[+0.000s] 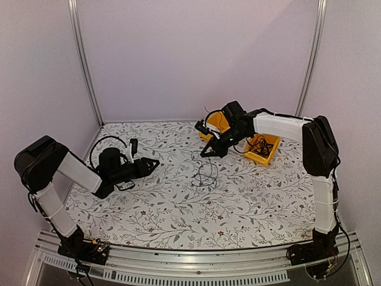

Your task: Untangle the cables

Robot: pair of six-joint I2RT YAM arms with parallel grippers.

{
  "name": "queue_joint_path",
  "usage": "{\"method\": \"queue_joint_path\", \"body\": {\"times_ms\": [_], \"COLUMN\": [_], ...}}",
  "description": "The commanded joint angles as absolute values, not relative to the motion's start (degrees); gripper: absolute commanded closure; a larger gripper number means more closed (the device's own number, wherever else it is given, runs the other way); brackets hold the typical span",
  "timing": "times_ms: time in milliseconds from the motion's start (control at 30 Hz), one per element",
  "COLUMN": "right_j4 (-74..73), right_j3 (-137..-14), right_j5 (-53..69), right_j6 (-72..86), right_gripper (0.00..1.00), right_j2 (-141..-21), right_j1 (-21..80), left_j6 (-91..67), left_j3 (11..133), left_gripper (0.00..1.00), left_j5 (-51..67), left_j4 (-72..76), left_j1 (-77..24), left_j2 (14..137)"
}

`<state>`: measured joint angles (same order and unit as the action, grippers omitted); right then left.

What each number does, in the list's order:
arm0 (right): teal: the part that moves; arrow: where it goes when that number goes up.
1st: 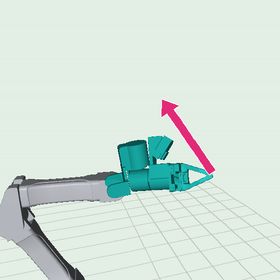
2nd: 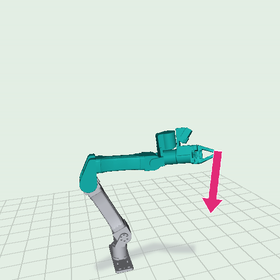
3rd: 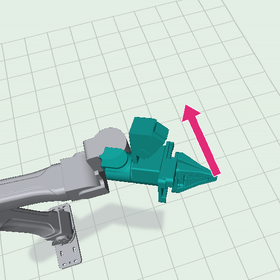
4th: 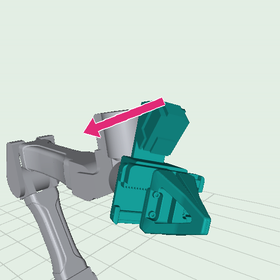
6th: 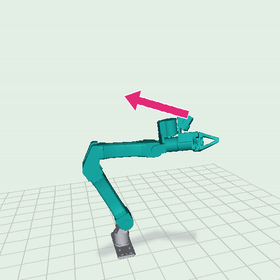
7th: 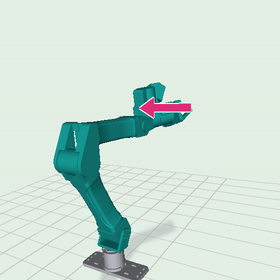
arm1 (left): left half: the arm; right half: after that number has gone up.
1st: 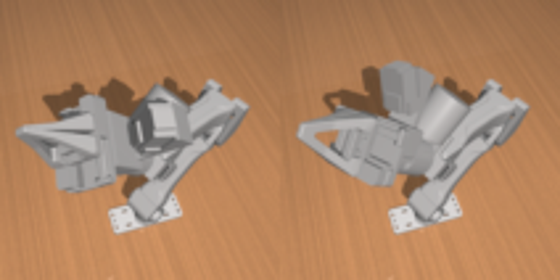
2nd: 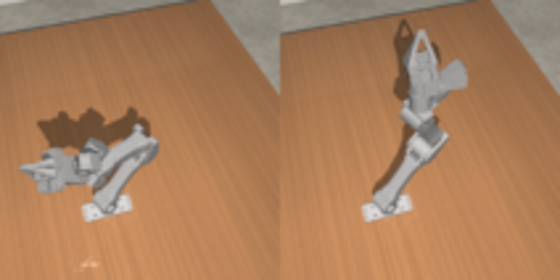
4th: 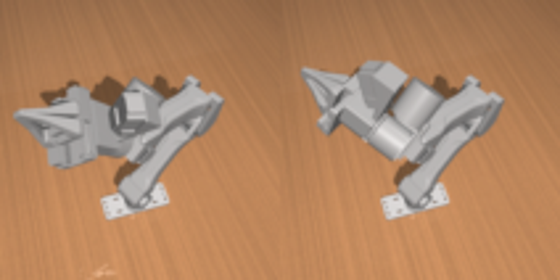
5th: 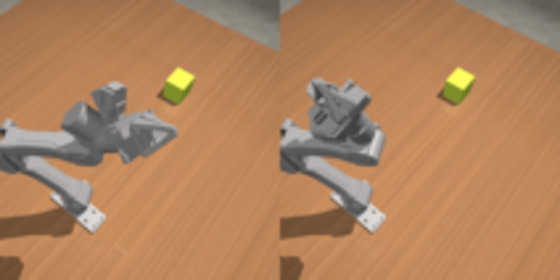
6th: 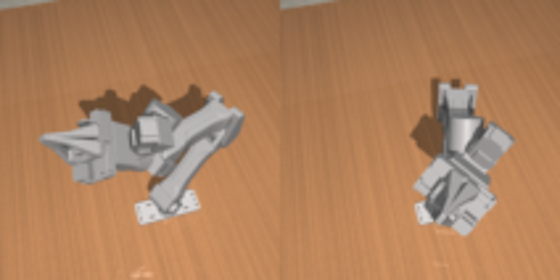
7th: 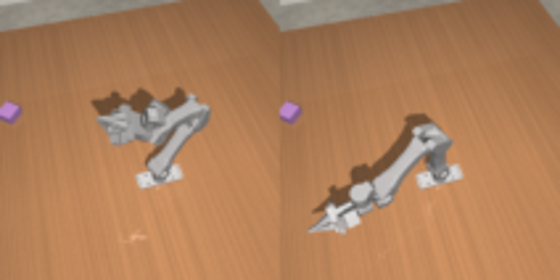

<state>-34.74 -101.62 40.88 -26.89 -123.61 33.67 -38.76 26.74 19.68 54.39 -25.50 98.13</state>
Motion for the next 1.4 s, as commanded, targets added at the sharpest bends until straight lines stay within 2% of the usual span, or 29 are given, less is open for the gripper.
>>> {"method": "queue_joint_path", "body": {"times_ms": [0,33,167,267,333,533,633,700,800,833,967,1067,1367], "right_j4": [-35.59,-35.29,-35.40,-36.41,-36.87,-38.35,-39.08,-39.46,-40.72,-41.17,-44.06,-44.80,-32.26], "right_j3": [-102.12,-101.60,-100.83,-101.53,-102.04,-103.43,-104.10,-104.47,-106.88,-108.29,-118.29,-125.14,-131.02], "right_j5": [35.18,33.87,29.30,27.29,26.91,27.48,28.62,29.50,29.89,30.15,31.18,29.73,21.16], "right_j6": [-26.10,-25.54,-24.33,-23.96,-23.68,-22.81,-22.68,-22.59,-23.23,-23.28,-23.21,-23.74,-27.20], "right_gripper": [0.94,0.85,0.59,0.45,0.41,0.39,0.44,0.57,0.82,0.85,0.90,1.00,1.00], "right_j2": [-124.60,-124.70,-125.55,-127.03,-127.87,-130.25,-130.98,-130.76,-130.24,-129.92,-129.23,-129.62,-128.29], "right_j1": [33.54,33.54,33.53,33.49,33.49,33.06,32.86,32.64,32.38,32.02,30.32,28.87,25.26], "left_j6": [-37.35,-37.47,-38.49,-39.09,-39.20,-38.90,-38.93,-38.94,-38.94,-38.94,-38.96,-39.09,-39.32], "left_j3": [27.17,27.30,27.93,27.79,27.67,26.86,26.67,26.65,26.70,26.72,26.85,26.81,26.37], "left_gripper": [0.53,0.53,0.53,0.53,0.53,0.53,0.53,0.53,0.53,0.53,0.53,0.53,0.53], "left_j5": [18.87,18.94,19.16,19.56,19.74,19.45,19.44,19.43,19.25,19.18,19.24,19.31,18.93], "left_j4": [52.08,52.16,52.90,53.80,53.86,53.70,53.70,53.77,53.73,53.70,53.49,53.53,52.06], "left_j1": [-25.66,-25.66,-25.70,-25.69,-25.71,-25.70,-25.75,-25.68,-25.74,-25.70,-25.67,-25.72,-25.71], "left_j2": [97.32,97.68,99.20,99.96,100.02,99.56,99.58,99.64,99.59,99.67,100.01,100.29,99.11]}}
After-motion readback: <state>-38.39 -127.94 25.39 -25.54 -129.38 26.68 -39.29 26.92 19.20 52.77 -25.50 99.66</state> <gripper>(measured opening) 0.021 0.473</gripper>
